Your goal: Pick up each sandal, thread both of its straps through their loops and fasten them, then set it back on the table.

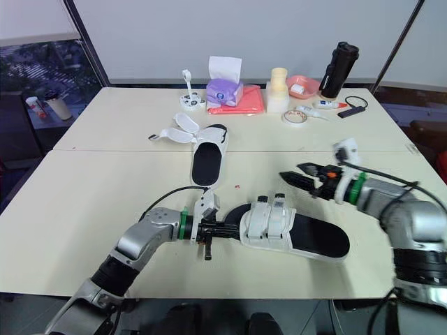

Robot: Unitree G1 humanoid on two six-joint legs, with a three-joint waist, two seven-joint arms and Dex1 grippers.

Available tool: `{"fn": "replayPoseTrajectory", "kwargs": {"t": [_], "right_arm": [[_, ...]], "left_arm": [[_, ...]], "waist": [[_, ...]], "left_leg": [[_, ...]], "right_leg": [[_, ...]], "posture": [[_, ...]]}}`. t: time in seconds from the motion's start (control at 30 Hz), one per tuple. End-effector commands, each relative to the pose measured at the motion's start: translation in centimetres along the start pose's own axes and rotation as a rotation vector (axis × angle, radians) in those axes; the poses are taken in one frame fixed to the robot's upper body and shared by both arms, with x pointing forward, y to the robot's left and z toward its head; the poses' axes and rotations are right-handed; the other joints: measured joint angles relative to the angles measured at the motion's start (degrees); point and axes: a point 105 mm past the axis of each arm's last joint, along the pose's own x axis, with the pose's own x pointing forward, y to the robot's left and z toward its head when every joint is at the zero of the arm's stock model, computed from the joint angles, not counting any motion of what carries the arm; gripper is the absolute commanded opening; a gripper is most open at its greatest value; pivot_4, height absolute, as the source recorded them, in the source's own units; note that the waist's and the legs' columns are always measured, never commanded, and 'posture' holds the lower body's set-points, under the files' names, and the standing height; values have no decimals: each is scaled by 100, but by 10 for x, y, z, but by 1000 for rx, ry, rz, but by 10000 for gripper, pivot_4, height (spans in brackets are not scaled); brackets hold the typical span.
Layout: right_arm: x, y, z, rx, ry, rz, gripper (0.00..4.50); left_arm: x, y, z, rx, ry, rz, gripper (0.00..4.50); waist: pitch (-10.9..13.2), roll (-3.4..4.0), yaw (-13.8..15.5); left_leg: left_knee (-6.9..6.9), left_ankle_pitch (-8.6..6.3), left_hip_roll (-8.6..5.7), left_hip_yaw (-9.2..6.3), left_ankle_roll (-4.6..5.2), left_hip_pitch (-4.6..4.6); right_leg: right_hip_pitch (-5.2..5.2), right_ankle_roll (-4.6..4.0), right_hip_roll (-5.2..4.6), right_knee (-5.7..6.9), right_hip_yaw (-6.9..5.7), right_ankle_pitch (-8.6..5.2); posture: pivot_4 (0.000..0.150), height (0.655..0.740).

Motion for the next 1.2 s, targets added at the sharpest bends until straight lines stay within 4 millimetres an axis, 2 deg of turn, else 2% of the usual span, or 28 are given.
{"fn": "replayPoseTrajectory", "kwargs": {"t": [0.03,0.17,0.3,0.4,0.6,0.77,0.97,1.1,1.2], "right_arm": [[-18,19,-4,29,28,78,44584],[-31,31,-46,58,179,120,44584],[-33,37,-56,125,169,145,44584],[-29,40,-63,158,171,163,44584],[-15,38,-61,229,142,221,44584],[-5,39,-62,273,158,273,44584],[7,48,-65,317,216,363,44584],[15,53,-64,338,235,411,44584],[19,53,-64,345,247,423,37139]], "left_arm": [[4,-13,-24,-108,72,-60,0],[6,-13,-18,-89,69,-66,0],[-4,-4,-11,-22,61,-7,0],[-16,2,6,26,9,56,0],[-44,5,38,97,-100,170,0],[-68,9,64,24,-237,254,0],[-95,9,84,3,-309,291,0],[-100,0,77,51,-193,255,0],[-101,-10,63,59,-90,199,0]], "waist": [[3,5,3],[7,5,10],[14,3,-28],[32,-5,-31],[90,12,-23],[130,6,0],[160,-1,-14],[163,-2,-29],[165,-2,-24]], "left_leg": [[-1,0,0,2,0,-1],[1,-3,-3,24,6,-9],[8,-3,-3,32,5,-5],[7,-3,-1,30,5,-2],[6,-3,1,28,5,-13],[7,-3,1,28,5,-18],[11,-2,0,29,3,-24],[11,-1,0,31,2,-28],[10,-1,-2,32,1,-29]], "right_leg": [[-2,0,0,-1,1,0],[-6,3,0,-8,2,-2],[-6,5,-1,-5,11,-2],[-8,4,7,0,12,-1],[-27,4,6,11,18,-1],[-29,5,0,10,15,-1],[-36,6,2,14,12,-1],[-45,6,4,20,14,-1],[-48,5,5,20,15,-1]], "posture": [[1500,7400],[1500,7400],[1500,7400],[1500,7400],[1500,7400],[1500,7400],[1500,7400],[1500,7400],[1500,7400]]}}
